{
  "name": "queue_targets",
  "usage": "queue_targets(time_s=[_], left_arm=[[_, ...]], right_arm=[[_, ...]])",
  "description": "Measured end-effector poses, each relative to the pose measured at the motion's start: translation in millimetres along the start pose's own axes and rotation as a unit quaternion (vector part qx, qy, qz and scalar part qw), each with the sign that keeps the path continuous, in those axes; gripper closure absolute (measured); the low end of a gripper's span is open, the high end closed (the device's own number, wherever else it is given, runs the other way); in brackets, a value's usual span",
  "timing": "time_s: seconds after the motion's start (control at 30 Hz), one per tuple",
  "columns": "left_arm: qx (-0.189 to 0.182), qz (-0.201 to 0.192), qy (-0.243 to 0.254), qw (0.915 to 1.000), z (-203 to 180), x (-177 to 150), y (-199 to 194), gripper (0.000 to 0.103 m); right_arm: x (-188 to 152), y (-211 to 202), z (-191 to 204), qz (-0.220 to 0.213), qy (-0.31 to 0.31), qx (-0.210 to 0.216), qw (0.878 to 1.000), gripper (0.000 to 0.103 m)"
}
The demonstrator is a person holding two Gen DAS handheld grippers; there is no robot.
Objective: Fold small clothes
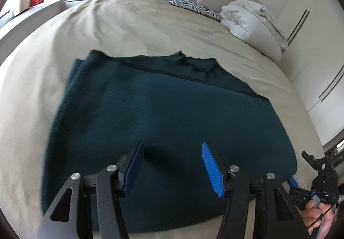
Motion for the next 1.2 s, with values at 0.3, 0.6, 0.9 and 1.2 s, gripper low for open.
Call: queue_targets(time_s=[0.3,0.6,0.9,1.2], left_arm=[[-0.008,0.006,0.0,0.9999,-10,4,12,0.044],[-0.014,0.004,-0.001,0.9999,-11,9,12,0.044],[-0.02,0.009,0.007,0.9997,-18,12,23,0.044],[-0.03,0.018,-0.005,0.9994,-11,15,36,0.044]], right_arm=[[-5,-14,-3,0.001,0.033,-0.058,0.998,0.046],[5,19,11,0.006,0.045,0.009,0.999,0.044],[6,30,26,-0.012,0.004,-0.005,1.0,0.046],[27,60,51,-0.033,-0.025,-0.008,0.999,0.06]])
Point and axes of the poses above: each gripper's, at about its wrist camera, not at the fingertips, and y roughly the way its jaws point, z to its left, x to its top, the point moved 3 cm from there along y, roughly the way its jaws point, and after that the axes turned 9 degrees about -x, right-handed, at the moved point
